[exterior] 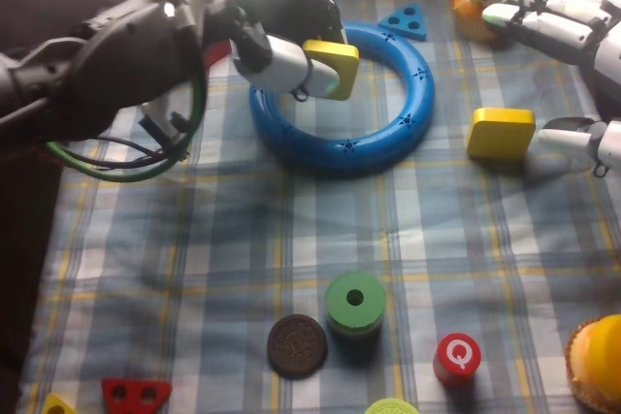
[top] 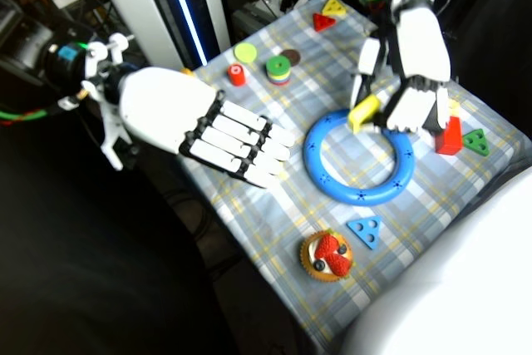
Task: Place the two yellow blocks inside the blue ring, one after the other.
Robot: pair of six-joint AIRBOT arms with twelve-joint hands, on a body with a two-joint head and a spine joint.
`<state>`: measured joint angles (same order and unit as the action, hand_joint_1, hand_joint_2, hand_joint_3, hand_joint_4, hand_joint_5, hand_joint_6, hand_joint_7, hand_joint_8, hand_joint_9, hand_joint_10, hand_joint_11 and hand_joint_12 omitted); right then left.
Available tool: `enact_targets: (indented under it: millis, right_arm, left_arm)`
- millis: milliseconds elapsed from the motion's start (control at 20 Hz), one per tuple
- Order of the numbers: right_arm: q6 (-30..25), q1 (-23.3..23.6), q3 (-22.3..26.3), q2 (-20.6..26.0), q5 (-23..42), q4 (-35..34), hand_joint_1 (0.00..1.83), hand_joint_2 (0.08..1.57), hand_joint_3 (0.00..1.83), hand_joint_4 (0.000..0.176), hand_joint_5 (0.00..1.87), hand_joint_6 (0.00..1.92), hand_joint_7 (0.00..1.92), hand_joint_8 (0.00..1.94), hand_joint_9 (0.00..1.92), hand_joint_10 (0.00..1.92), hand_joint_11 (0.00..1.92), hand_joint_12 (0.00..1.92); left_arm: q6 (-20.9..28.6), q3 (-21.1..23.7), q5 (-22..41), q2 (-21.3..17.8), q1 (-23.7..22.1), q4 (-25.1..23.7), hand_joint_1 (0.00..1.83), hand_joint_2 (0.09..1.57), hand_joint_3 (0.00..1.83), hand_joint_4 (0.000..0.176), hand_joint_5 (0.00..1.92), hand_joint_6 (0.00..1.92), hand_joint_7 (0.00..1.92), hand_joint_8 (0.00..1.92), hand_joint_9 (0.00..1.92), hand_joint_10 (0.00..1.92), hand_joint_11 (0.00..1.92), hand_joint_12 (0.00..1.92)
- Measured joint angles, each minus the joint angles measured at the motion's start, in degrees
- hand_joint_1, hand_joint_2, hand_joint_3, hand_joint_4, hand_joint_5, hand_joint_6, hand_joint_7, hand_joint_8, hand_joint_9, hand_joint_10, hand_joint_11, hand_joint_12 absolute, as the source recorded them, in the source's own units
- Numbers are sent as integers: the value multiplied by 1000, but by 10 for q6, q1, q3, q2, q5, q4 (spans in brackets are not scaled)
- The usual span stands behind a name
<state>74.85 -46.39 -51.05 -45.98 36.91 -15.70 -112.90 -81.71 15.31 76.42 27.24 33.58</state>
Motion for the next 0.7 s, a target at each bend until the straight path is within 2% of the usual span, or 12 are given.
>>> enact_targets:
  millis: [50,100,150,200,250,300,350,450,500,550,600,700]
  right_arm:
    - [0,0,0,0,0,1,423,1333,4,19,0,0,0,0,0,0,0,0]
    - [0,0,0,0,0,-1,422,1337,6,11,0,0,0,0,0,0,0,0]
    - [0,0,0,0,0,0,422,1336,5,13,0,0,0,0,0,0,0,0]
    - [0,0,0,0,0,0,436,1336,4,12,0,0,0,0,0,0,0,0]
    - [0,0,0,0,0,0,437,1333,2,11,0,0,0,0,0,0,0,0]
    - [0,0,-1,0,0,0,436,1333,2,9,0,0,0,0,0,0,0,0]
    - [0,0,-2,-1,0,-1,448,1329,0,11,0,0,0,0,0,0,0,0]
    - [0,0,-4,-6,1,-1,530,1323,0,17,0,0,0,0,0,0,0,0]
    - [-4,0,-6,-9,1,0,558,1320,0,12,0,0,0,0,0,0,0,0]
    - [-7,0,-8,-11,0,0,586,1315,0,8,0,0,0,0,0,0,0,0]
    - [-11,0,-12,-14,0,0,575,1314,0,5,0,0,0,0,0,0,0,0]
    - [-13,0,-22,-23,-3,-1,534,1315,0,0,0,0,0,0,0,0,0,0]
  left_arm:
    - [-34,-12,-10,13,0,36,1214,1201,1,0,799,1076,852,1452,669,1678,61,1921]
    - [-67,-19,-19,24,0,67,1267,1229,1,0,548,784,746,1425,445,1590,41,1921]
    - [-75,-22,-28,28,0,78,1009,1170,0,50,421,631,521,1128,312,1474,7,1921]
    - [-78,-23,-32,31,1,80,866,1172,0,80,272,459,372,691,158,1152,1,1774]
    - [-78,-24,-33,33,1,82,803,1169,0,96,199,238,275,291,76,774,0,1489]
    - [-78,-24,-32,33,1,83,752,1170,0,106,170,109,234,103,56,582,0,1344]
    - [-78,-24,-28,33,1,84,709,1172,0,110,145,40,193,27,46,454,0,1202]
    - [-78,-10,-22,23,3,84,540,1187,2,120,28,3,19,3,6,103,0,490]
    - [-77,9,-16,10,4,71,546,1174,0,126,6,5,3,0,0,20,0,155]
    - [-70,20,-7,2,6,55,569,1172,0,128,12,6,0,0,0,3,0,30]
    - [-45,42,7,-14,8,24,553,1202,11,101,34,13,0,0,2,1,8,10]
    - [24,79,34,-48,13,-42,360,1312,46,109,11,4,0,0,0,0,0,0]
